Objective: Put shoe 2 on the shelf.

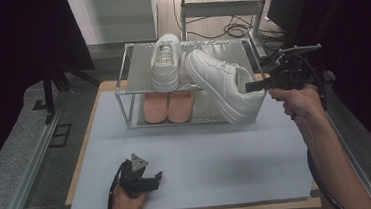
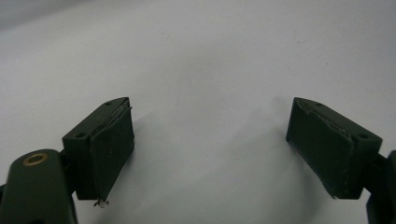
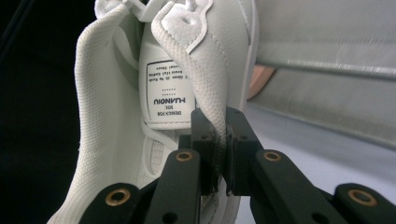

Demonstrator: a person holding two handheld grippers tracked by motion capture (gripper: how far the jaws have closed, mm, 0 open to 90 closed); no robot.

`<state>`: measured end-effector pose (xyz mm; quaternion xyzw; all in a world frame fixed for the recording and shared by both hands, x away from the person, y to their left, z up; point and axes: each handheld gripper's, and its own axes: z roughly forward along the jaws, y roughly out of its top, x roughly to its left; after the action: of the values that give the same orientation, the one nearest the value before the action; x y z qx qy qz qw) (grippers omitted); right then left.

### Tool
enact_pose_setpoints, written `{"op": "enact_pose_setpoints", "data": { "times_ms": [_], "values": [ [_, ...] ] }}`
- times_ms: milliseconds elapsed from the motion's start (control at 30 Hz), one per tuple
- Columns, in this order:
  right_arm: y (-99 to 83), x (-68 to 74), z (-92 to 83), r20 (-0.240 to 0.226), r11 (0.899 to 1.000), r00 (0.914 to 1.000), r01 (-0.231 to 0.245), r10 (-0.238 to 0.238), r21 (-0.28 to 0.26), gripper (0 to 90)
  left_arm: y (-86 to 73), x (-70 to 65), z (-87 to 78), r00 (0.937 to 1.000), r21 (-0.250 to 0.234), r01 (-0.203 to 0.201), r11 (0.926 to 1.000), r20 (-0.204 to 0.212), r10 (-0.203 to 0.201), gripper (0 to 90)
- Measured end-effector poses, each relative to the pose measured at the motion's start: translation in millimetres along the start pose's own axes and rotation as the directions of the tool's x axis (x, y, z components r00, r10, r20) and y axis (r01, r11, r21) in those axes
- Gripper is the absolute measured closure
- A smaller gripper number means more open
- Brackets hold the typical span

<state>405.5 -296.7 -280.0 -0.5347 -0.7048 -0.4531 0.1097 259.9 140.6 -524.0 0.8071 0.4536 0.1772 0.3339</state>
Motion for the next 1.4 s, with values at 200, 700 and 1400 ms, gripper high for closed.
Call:
{"op": "enact_pose_setpoints", "data": {
  "times_ms": [200,700,1400],
  "values": [
    [13.9,-1.2,9.4,0.015,0.998,0.9988,-0.047,0.047,-0.052,84.4,0.0,0.0,-0.1,1.0000,0.000,0.000,1.0000,0.000,0.000,15.0],
    [42.6,3.5,48.6,-0.010,0.973,0.9886,-0.149,0.150,-0.178,84.1,-0.2,-0.8,-0.1,1.0000,-0.005,0.005,1.0000,0.002,-0.005,15.4],
    [55.2,1.4,95.0,0.041,0.912,0.9508,-0.282,0.307,-0.297,82.7,-0.2,-0.9,-0.1,1.0000,-0.005,0.005,1.0000,0.003,-0.005,15.6]
  ]
}}
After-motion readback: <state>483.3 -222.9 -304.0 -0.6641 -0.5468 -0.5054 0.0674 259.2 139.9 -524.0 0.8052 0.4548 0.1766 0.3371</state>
